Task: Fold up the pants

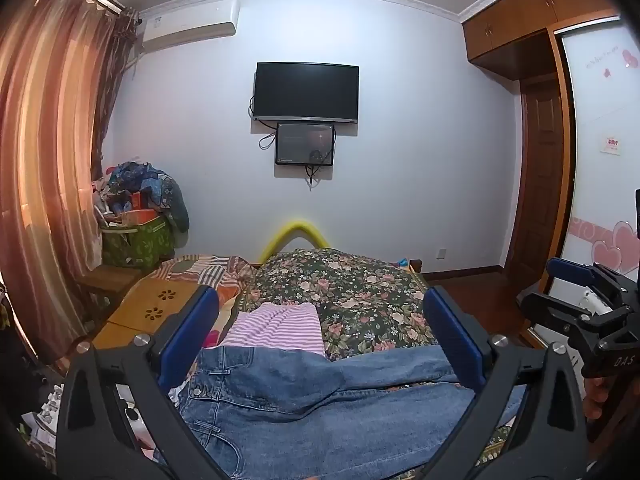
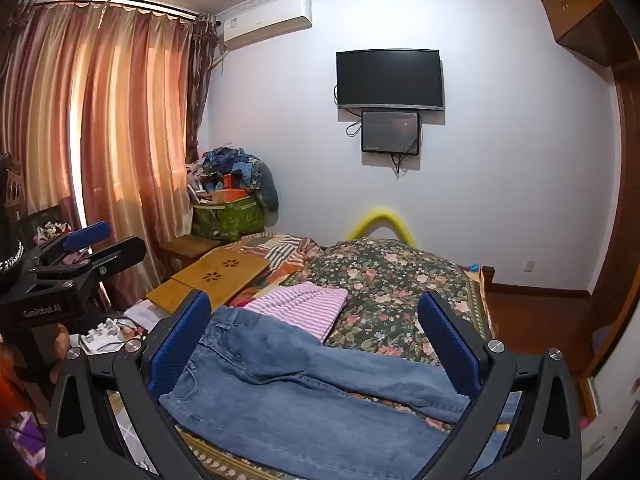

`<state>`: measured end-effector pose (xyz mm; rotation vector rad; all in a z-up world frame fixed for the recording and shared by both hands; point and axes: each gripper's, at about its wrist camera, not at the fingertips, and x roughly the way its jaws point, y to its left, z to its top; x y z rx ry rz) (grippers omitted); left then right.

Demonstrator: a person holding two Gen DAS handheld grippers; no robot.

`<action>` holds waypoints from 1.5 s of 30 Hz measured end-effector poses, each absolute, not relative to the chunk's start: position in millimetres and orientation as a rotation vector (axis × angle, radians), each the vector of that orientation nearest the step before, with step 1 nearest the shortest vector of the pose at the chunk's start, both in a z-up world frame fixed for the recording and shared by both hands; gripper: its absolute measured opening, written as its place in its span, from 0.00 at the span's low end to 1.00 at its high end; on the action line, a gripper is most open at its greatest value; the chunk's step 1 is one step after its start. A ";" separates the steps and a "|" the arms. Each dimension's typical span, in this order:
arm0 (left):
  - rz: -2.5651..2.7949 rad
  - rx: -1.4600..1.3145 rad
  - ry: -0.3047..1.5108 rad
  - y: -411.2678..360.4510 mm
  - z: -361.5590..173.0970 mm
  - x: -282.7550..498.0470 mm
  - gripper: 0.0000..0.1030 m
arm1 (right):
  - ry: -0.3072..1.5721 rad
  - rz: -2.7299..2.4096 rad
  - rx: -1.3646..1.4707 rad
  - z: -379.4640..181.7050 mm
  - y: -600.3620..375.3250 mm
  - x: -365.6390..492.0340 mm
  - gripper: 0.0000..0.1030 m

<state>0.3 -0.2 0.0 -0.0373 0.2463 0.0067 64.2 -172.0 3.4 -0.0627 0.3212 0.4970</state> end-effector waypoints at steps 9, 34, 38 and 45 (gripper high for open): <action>0.005 -0.026 0.225 -4.4 -2.1 -6.1 1.00 | 0.321 0.497 -0.063 3.4 -171.7 63.9 1.00; 0.006 -0.041 0.229 -0.4 -3.5 0.8 1.00 | 0.309 0.493 -0.076 6.7 -165.9 56.2 1.00; 0.003 -0.055 0.230 1.9 -3.1 1.3 1.00 | 0.304 0.487 -0.082 2.0 -163.5 59.8 1.00; 0.002 -0.062 0.230 4.8 -1.7 0.8 1.00 | 0.305 0.488 -0.082 1.9 -163.3 59.5 1.00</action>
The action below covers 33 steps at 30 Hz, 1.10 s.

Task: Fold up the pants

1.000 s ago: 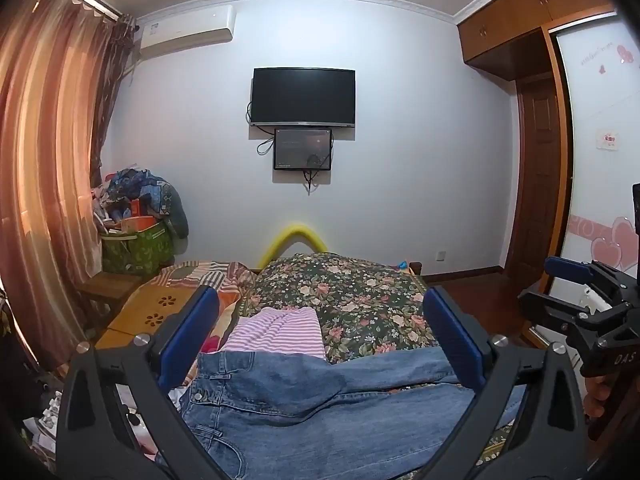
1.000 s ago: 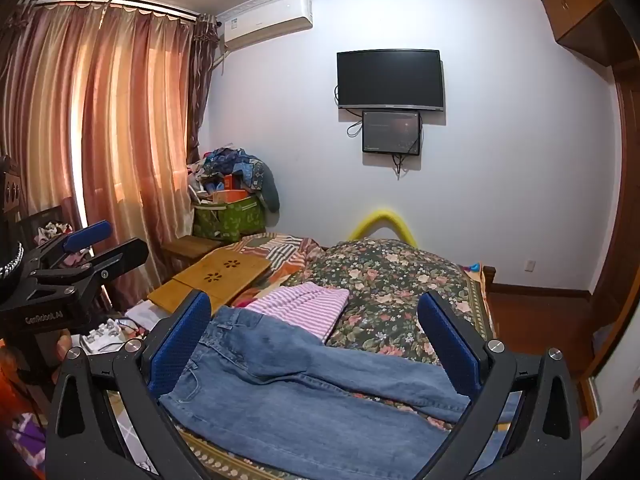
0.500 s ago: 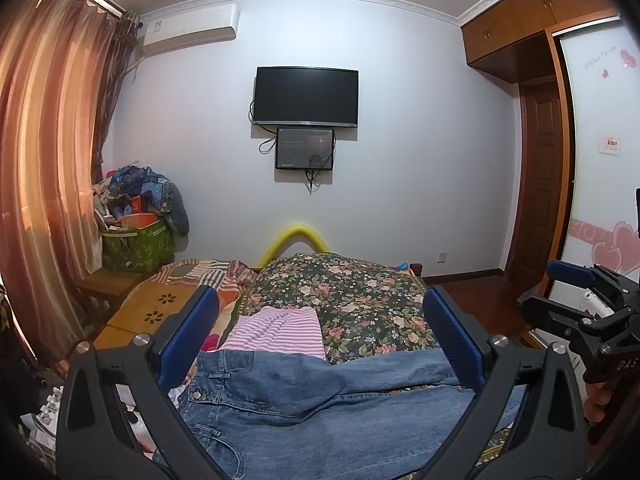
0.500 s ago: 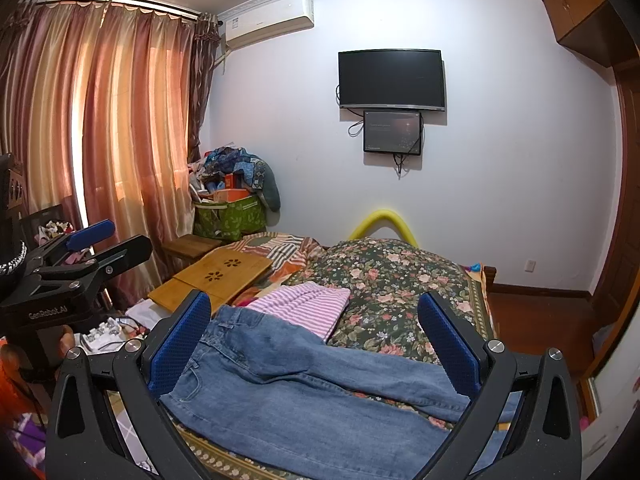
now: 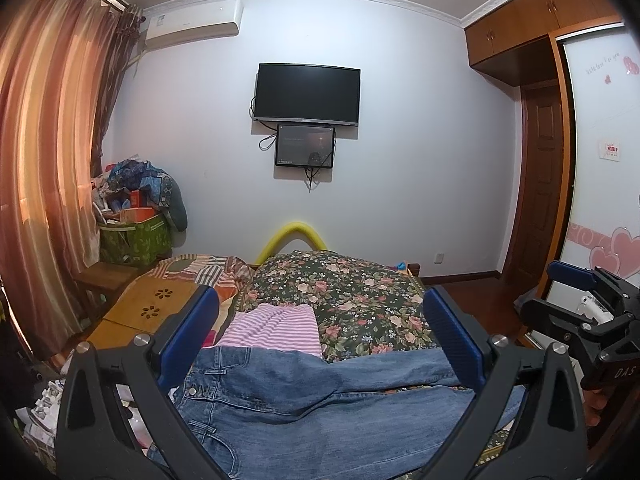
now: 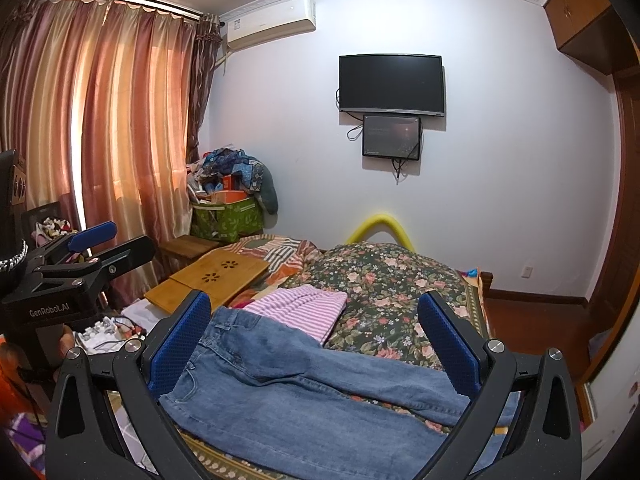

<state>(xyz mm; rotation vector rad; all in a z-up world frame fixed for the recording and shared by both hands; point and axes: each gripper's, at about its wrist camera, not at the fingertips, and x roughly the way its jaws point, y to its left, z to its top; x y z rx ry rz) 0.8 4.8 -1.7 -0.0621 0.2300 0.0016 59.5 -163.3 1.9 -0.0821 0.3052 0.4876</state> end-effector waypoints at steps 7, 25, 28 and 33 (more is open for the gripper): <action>0.000 -0.063 0.232 5.6 -2.0 0.9 1.00 | 0.307 0.488 -0.082 1.3 -163.2 59.8 1.00; -0.004 -0.068 0.253 6.6 -6.0 3.9 1.00 | 0.314 0.490 -0.082 -1.4 -164.8 62.9 1.00; -0.001 -0.066 0.247 5.4 -5.9 4.6 1.00 | 0.314 0.489 -0.083 -1.5 -164.8 62.2 1.00; 0.002 -0.061 0.242 3.6 -6.4 4.7 1.00 | 0.315 0.490 -0.082 -1.6 -164.7 62.2 1.00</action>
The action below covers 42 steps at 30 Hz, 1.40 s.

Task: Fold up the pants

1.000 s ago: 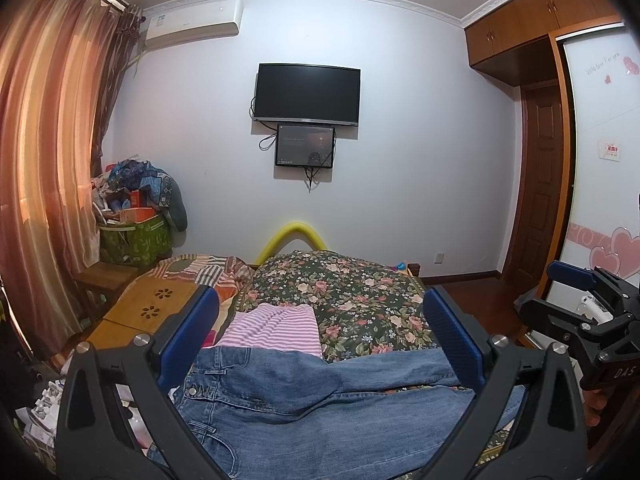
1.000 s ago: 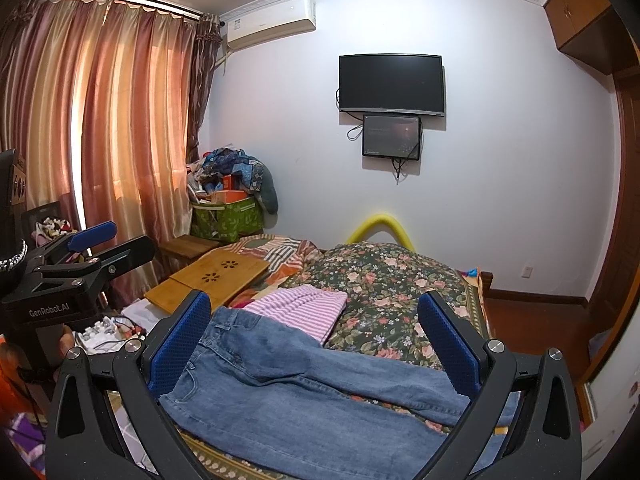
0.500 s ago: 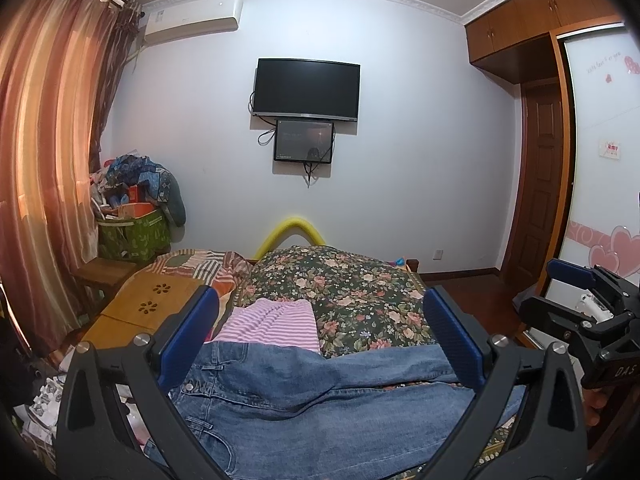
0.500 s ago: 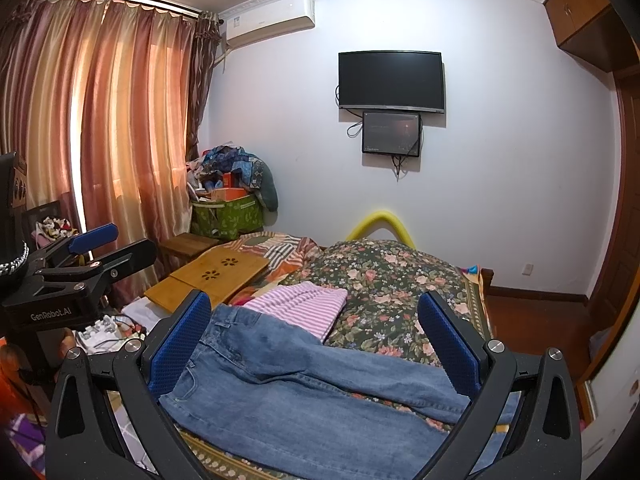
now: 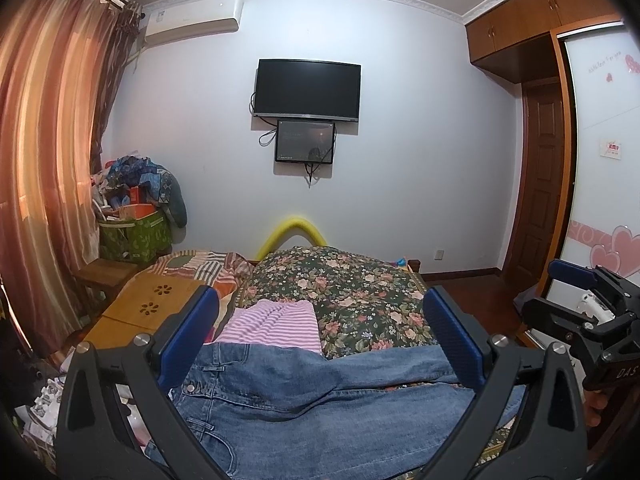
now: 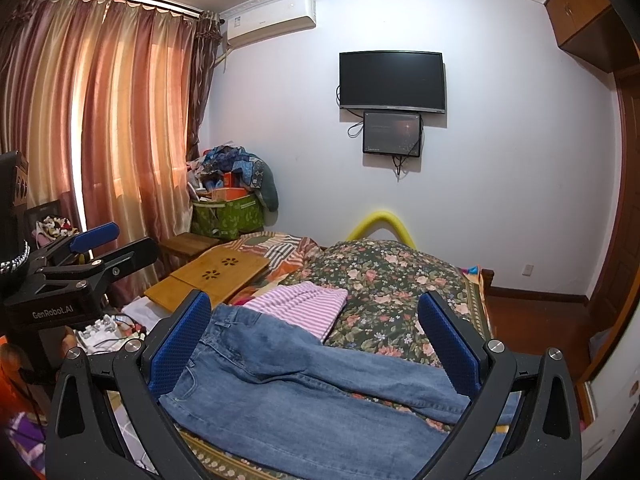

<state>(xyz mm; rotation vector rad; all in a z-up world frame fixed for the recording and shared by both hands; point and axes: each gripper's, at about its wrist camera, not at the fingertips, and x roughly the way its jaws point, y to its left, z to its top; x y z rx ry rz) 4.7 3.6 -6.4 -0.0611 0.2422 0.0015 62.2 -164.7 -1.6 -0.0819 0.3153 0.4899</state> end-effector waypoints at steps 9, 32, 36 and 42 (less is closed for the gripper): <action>0.001 -0.059 0.245 2.6 -8.2 6.1 1.00 | 0.322 0.490 -0.080 -2.0 -164.8 64.1 1.00; 0.157 -0.099 0.474 131.1 -82.3 157.4 1.00 | 0.564 0.482 -0.156 -89.7 -151.5 214.4 1.00; 0.239 -0.081 0.557 172.0 -112.7 203.2 1.00 | 0.635 0.511 -0.201 -113.9 -141.1 252.2 1.00; 0.301 -0.145 0.713 236.5 -176.2 265.9 1.00 | 0.718 0.623 -0.229 -145.5 -122.3 302.1 0.99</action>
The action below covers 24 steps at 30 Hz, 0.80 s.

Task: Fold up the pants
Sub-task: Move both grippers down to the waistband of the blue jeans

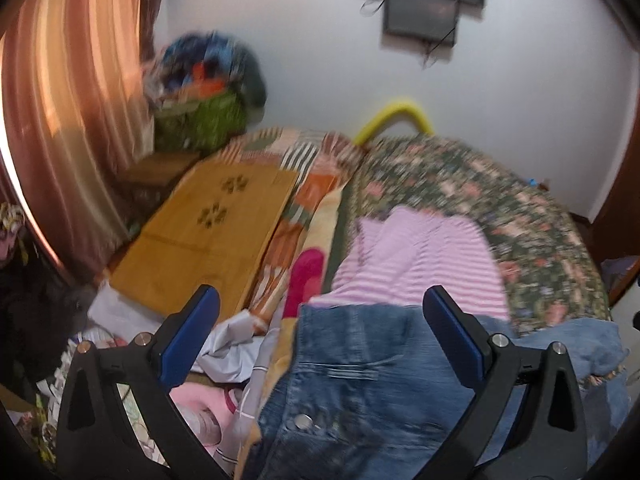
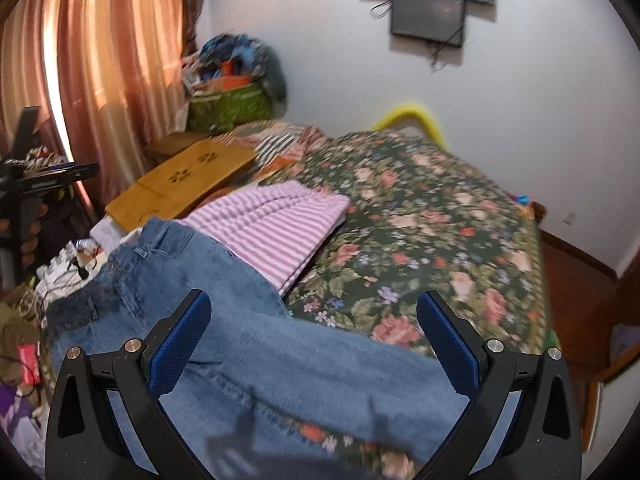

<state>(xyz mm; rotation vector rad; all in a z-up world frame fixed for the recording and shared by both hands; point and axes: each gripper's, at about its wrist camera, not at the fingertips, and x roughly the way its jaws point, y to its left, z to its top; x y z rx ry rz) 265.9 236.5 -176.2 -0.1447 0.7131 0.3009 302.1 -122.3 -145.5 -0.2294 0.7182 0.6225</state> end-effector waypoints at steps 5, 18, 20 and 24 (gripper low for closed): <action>0.333 -0.158 0.845 263.9 -227.5 305.3 0.94 | 0.811 0.711 -0.242 -171.7 -100.1 340.1 0.98; 0.199 -0.207 1.023 266.3 -311.5 350.7 0.81 | 1.147 0.974 -0.344 -257.2 -40.3 395.8 0.72; 0.178 -0.229 1.023 268.5 -313.7 351.2 0.81 | 1.188 0.993 -0.366 -266.3 -37.0 396.8 0.71; 0.115 -0.306 1.033 272.1 -318.2 352.9 0.73 | 1.255 1.043 -0.357 -277.9 -37.7 399.9 0.68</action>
